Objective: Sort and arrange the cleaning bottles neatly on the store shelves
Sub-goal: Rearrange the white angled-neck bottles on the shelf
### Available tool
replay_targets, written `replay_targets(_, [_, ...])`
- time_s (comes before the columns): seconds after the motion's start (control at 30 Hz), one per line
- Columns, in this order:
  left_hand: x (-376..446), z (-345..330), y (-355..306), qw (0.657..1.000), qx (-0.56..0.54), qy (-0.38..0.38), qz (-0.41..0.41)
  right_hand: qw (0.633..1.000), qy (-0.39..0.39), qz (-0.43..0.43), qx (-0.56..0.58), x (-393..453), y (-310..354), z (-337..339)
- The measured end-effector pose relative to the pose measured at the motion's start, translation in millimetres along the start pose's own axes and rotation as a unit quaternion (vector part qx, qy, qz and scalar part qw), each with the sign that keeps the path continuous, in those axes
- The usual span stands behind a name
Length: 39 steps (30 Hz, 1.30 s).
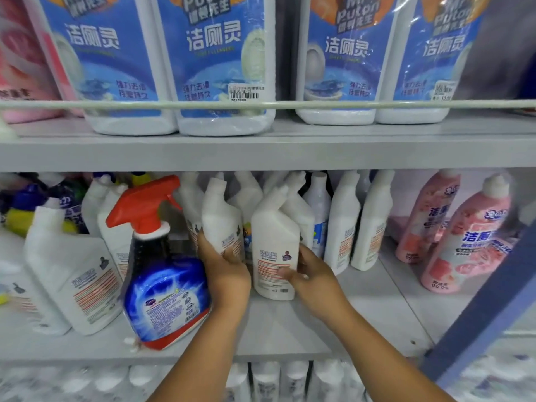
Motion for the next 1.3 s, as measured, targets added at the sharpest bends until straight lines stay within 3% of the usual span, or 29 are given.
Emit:
replay_targets(0.13, [-23, 6, -11, 0.999, 0.016, 0.032, -0.015, 1.0, 0.009, -0.004, -0.003, 7, 10, -10])
replay_targets(0.3, [-75, 9, -46, 0.978, 0.042, 0.089, -0.183, 0.995, 0.061, 0.011, -0.083, 15, 24, -29])
replay_targets(0.37, [-75, 8, -54, 0.961, 0.028, 0.12, -0.247, 0.996, 0.002, 0.0, -0.092, 12, 19, -16])
replay_targets(0.53, [-64, -22, -82, 0.93, 0.016, 0.205, -0.304, 0.966, -0.259, 0.0, 0.003, -7, 14, 69])
replay_targets(0.6, [-55, -46, -93, 0.931, 0.029, 0.218, -0.291, 0.943, -0.33, 0.023, -0.027, -4, 20, 99])
replay_targets(0.67, [-39, -74, -101, 0.943, 0.067, 0.242, -0.22, 0.933, -0.353, 0.036, -0.067, 8, 25, 120])
replay_targets(0.77, [-17, -101, -101, 0.951, 0.121, 0.254, -0.128, 0.955, -0.278, 0.029, -0.101, 32, 33, 126])
replay_targets(0.9, [-12, -108, -102, 0.938, 0.21, 0.229, -0.152, 0.957, -0.229, 0.044, -0.172, 54, 36, 117])
replay_targets(1.03, [-24, -99, -101, 0.937, 0.179, 0.278, -0.111, 0.94, -0.251, 0.016, -0.229, 58, 32, 123])
replay_targets(1.13, [-42, -79, -101, 0.931, 0.164, 0.295, -0.138, 0.962, -0.185, 0.026, -0.198, 53, 28, 119])
replay_targets(1.2, [-55, -57, -103, 0.937, 0.141, 0.275, -0.165, 0.983, -0.111, 0.021, -0.146, 46, 24, 112])
replay_targets(1.3, [-67, -18, -106, 0.953, 0.111, 0.229, -0.166, 0.98, -0.1, 0.027, -0.169, 36, 24, 112])
Point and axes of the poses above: each hand's wrist, its own x-axis towards the middle knuckle, its own z-axis out of the back of the hand, y = z × x, the point moved 5 cm from there along x, towards the middle knuckle, and after that the axes turned 11 degrees about -x, right-handed, at the moved point
